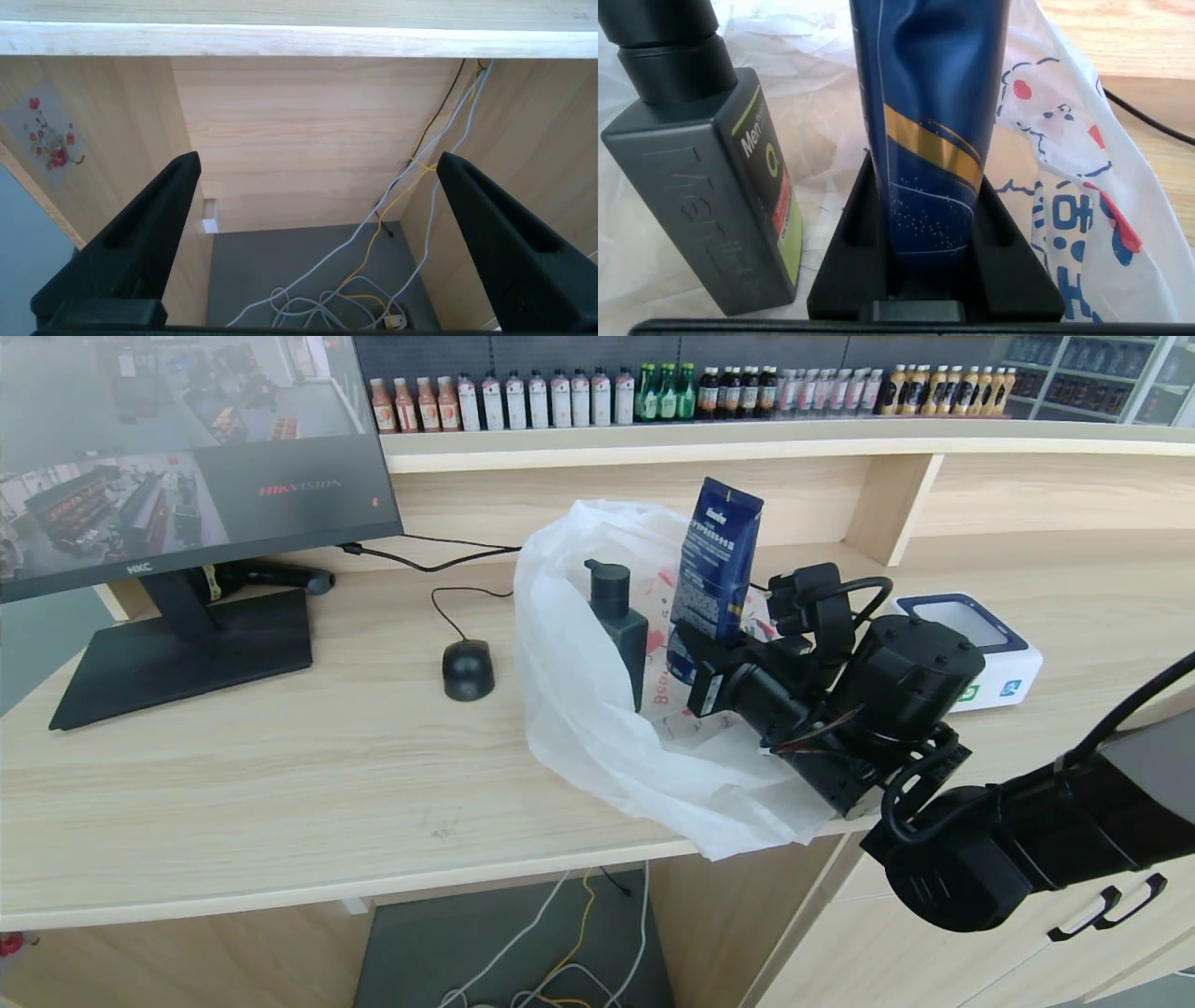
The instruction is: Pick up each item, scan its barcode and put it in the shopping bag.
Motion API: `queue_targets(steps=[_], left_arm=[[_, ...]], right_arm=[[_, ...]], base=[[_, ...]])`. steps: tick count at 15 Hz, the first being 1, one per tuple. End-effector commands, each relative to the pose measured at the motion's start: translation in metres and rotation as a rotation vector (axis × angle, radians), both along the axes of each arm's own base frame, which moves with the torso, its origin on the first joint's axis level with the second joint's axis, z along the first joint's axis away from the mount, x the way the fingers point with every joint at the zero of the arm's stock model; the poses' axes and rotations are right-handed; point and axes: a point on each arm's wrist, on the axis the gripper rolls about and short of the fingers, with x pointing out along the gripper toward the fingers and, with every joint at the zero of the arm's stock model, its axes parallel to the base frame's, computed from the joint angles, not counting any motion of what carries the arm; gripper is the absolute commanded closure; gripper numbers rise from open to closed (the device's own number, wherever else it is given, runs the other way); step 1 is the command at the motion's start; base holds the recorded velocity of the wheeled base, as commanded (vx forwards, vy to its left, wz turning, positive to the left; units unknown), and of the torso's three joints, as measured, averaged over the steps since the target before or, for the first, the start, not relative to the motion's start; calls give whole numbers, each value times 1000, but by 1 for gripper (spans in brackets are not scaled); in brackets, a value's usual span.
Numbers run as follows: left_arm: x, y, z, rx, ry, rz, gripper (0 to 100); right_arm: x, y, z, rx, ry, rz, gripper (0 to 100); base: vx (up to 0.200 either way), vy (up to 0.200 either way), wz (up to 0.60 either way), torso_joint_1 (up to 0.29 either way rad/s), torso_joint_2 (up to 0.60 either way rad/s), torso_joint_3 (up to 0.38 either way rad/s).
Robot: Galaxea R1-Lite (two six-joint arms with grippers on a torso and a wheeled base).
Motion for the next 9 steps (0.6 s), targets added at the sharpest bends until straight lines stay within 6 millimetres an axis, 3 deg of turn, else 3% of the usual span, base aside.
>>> queue_targets(steps=[1,2,3,9], left_arm=[[0,0,0,0,-1,1,0],[0,0,0,0,-1,0,0],[0,0,0,0,-1,0,0],[0,0,0,0,-1,0,0]], right_arm=[[1,1,-3,-5,8,1,100],[1,1,-2,-4,6,1,100],[0,0,-3,-5,8,1,0],[-1,-1,4,36,-6,-2,0]], base=[[0,0,0,0,0,0],[0,0,0,0,0,0],[0,0,0,0,0,0],[0,0,0,0,0,0]])
